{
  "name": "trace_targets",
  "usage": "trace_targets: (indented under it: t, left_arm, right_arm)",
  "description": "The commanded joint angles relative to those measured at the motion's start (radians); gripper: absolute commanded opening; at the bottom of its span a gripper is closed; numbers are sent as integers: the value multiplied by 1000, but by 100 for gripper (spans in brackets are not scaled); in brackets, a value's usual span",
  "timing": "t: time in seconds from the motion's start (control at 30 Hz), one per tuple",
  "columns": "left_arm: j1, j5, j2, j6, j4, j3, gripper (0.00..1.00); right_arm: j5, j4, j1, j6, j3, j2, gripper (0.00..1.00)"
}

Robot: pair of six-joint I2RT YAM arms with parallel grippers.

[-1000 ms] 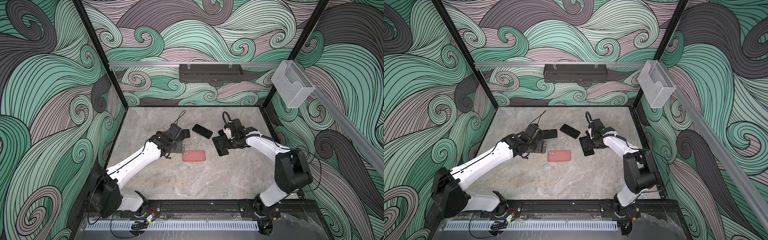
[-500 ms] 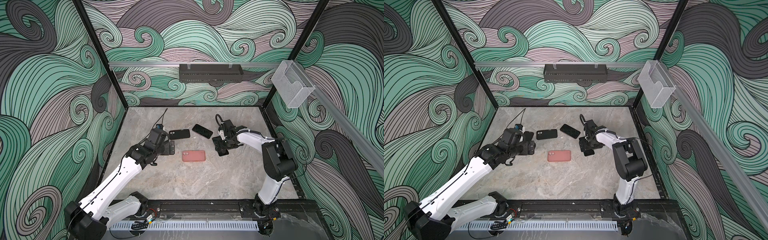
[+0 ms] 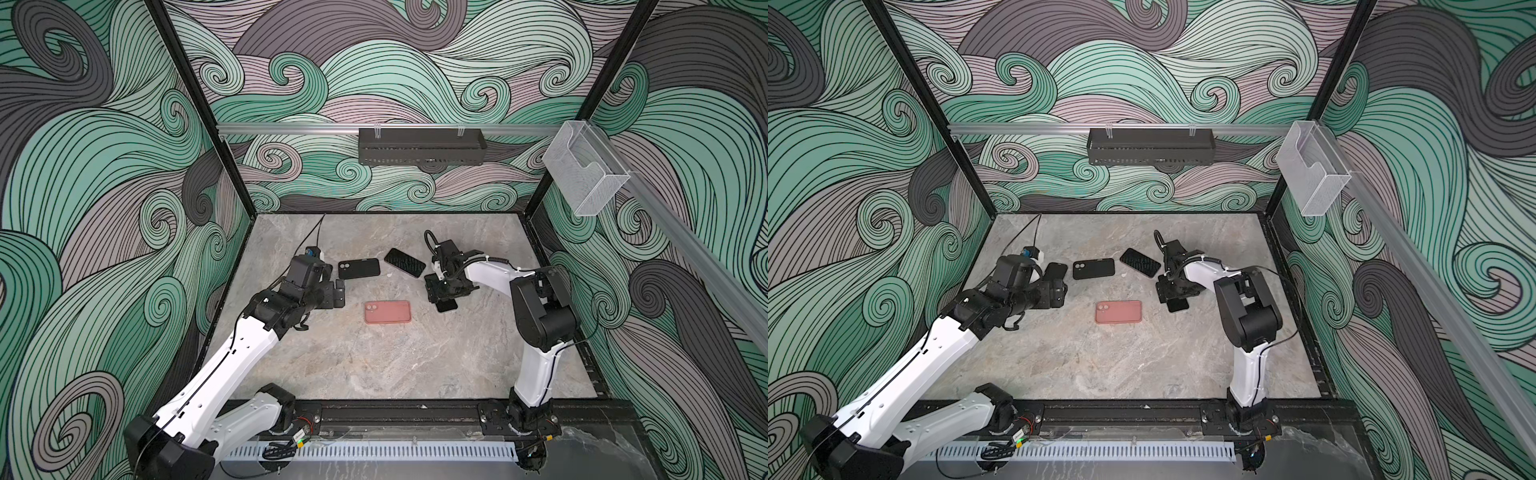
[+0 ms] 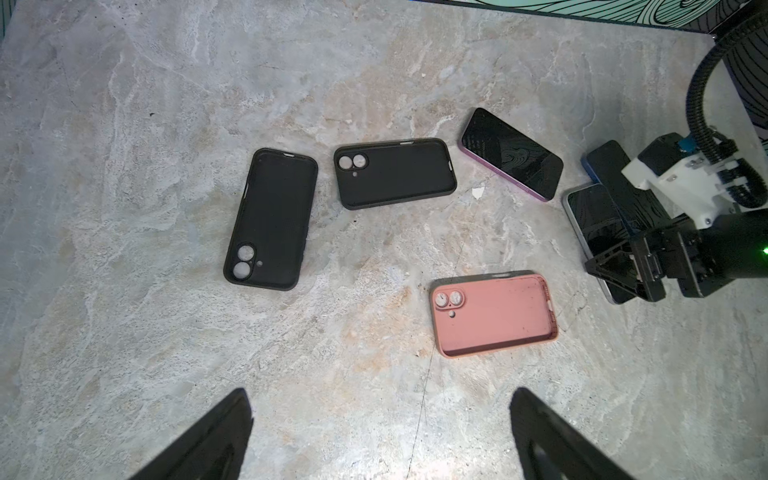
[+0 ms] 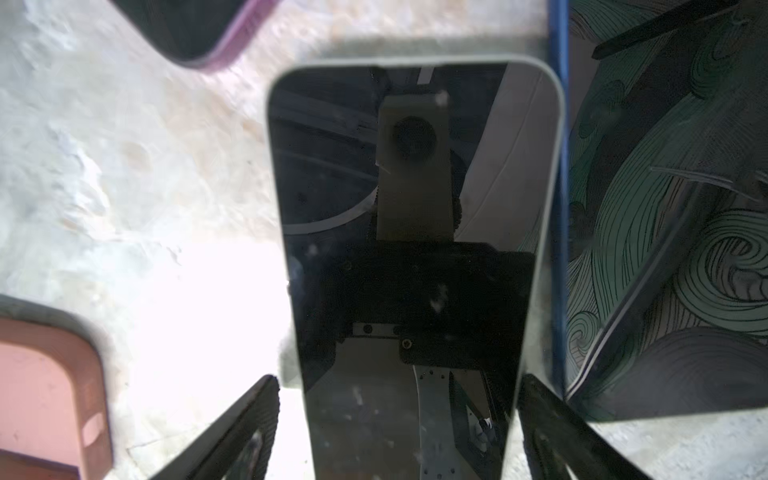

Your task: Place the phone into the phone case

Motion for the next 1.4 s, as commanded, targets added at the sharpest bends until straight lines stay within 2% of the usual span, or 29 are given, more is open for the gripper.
trace_targets:
  t: [0.0,0.4,0.8,1.0,1.37]
  left_arm:
    - [12,14,-5,11,-9,-2,99]
    - [29,29,24,2,21,-18,99]
    - [43,119,59,-25,87,-32,99]
    - [81,261,77,-44,155,-43,98]
    - [112,537,195,-22,256,8,98]
  right_arm:
    - [38,-30,13,17,29,27,87]
    - [86,-44,18,17,45,51,78]
    - [44,27,21,-21,-23,-18,48]
    - [0,71,22,-41,-61,-96,29]
    - [-106,151,55,-76,-123,-275,17]
